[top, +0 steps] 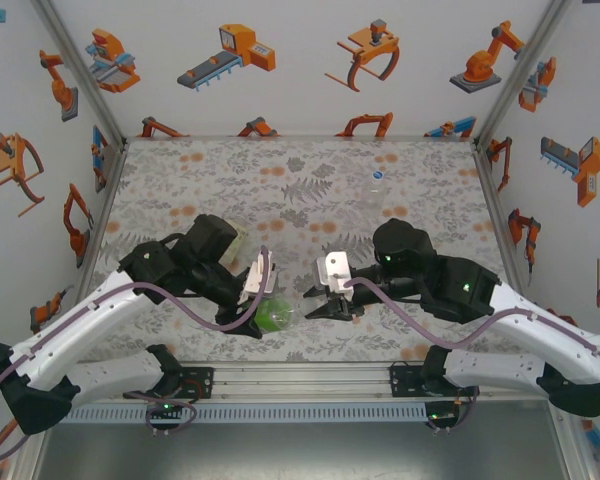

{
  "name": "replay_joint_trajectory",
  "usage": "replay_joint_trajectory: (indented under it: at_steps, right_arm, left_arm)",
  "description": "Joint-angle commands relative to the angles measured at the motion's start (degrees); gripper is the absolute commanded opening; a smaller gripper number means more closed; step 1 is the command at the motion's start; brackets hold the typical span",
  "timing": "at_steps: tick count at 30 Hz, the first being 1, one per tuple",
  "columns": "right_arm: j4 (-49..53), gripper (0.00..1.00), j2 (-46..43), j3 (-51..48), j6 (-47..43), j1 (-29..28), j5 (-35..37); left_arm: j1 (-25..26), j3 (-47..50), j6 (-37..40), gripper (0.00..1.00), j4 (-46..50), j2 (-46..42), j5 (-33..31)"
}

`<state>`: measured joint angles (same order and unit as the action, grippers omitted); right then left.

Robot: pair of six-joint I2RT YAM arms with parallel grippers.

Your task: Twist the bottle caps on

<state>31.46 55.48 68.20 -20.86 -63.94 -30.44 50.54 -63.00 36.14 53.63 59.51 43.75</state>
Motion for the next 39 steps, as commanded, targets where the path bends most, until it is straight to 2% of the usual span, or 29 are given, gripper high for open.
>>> replay_joint_trajectory:
  at_steps: [1,4,7,12,18,22,26,29,35,39]
  right_arm:
    - [-3.03,0.26,-0.54,-1.11,0.32,-0.03,0.53]
    - [-4.65,0.15,-1.14,-2.23,3.15,0.02,3.58]
    - [-8.69,0.00,-2.26,-4.45,9.99,-0.03,10.47]
    - [-16.72,0.00,-4.03,-8.82,28.52,0.01,23.88]
    - [-17.02,0.00,-2.94,-10.18,60.00,0.14,42.80]
    - [-13.03,0.00,-2.65,-10.55,80.46,1.81,47.06]
    - [-8.98,0.00,-2.26,-11.69,97.97,6.37,43.58]
    - [-7.88,0.00,-1.04,-10.89,101.30,9.00,38.61]
    - [-6.87,0.01,-0.97,-8.95,97.89,9.18,38.36]
    - [-2.69,0.37,-1.40,-4.56,87.60,9.19,40.55]
  left_arm:
    - [0.08,-1.60,0.25,0.00,-0.36,-0.14,3.37]
    - [-0.07,-1.19,0.20,0.00,-1.66,-0.75,2.74]
    - [-0.09,0.06,-0.69,0.00,-5.21,-1.88,-0.25]
    - [-0.12,4.17,-3.99,0.00,-16.16,-5.33,-9.64]
    - [-0.09,6.99,-5.77,0.00,-25.80,-6.18,-15.49]
    - [-0.09,7.25,-6.78,0.00,-30.26,-5.12,-21.23]
    - [-0.09,7.07,-6.74,0.00,-33.28,-3.68,-23.77]
    - [-0.08,6.20,-6.23,0.00,-33.05,-2.24,-23.65]
    - [-0.09,5.27,-5.78,0.00,-30.83,-0.98,-22.43]
    - [-0.09,5.62,-5.78,0.00,-29.28,-1.31,-21.78]
